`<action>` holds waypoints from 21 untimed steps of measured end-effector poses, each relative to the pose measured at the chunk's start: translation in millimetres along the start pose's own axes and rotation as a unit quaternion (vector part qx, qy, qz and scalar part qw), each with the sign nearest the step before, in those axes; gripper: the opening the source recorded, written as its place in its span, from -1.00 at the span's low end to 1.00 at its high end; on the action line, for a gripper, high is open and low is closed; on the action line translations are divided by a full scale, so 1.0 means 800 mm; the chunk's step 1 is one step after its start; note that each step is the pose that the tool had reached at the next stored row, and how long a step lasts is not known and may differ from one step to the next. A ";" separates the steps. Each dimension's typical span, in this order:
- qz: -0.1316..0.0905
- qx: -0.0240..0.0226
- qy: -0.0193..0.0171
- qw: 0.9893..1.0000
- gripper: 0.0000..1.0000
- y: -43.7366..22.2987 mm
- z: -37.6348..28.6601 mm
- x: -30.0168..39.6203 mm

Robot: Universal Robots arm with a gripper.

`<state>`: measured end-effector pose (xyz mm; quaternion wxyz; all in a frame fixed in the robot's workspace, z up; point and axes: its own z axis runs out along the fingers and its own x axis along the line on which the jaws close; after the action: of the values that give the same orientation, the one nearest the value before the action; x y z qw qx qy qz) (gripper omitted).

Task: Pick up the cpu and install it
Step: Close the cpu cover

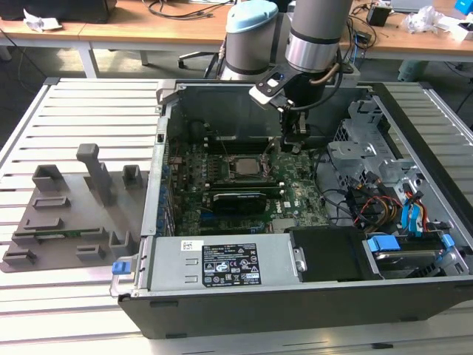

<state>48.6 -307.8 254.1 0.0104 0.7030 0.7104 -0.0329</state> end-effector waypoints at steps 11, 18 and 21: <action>0.000 0.000 0.000 1.000 -0.79 -0.0160 0.0005 0.0002; 0.000 0.000 0.000 1.000 -0.79 -0.0248 0.0008 0.0003; 0.000 0.000 0.000 1.000 -0.79 -0.0271 0.0009 0.0003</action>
<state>26.9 -307.8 254.0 0.0104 0.7030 0.7104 -0.0329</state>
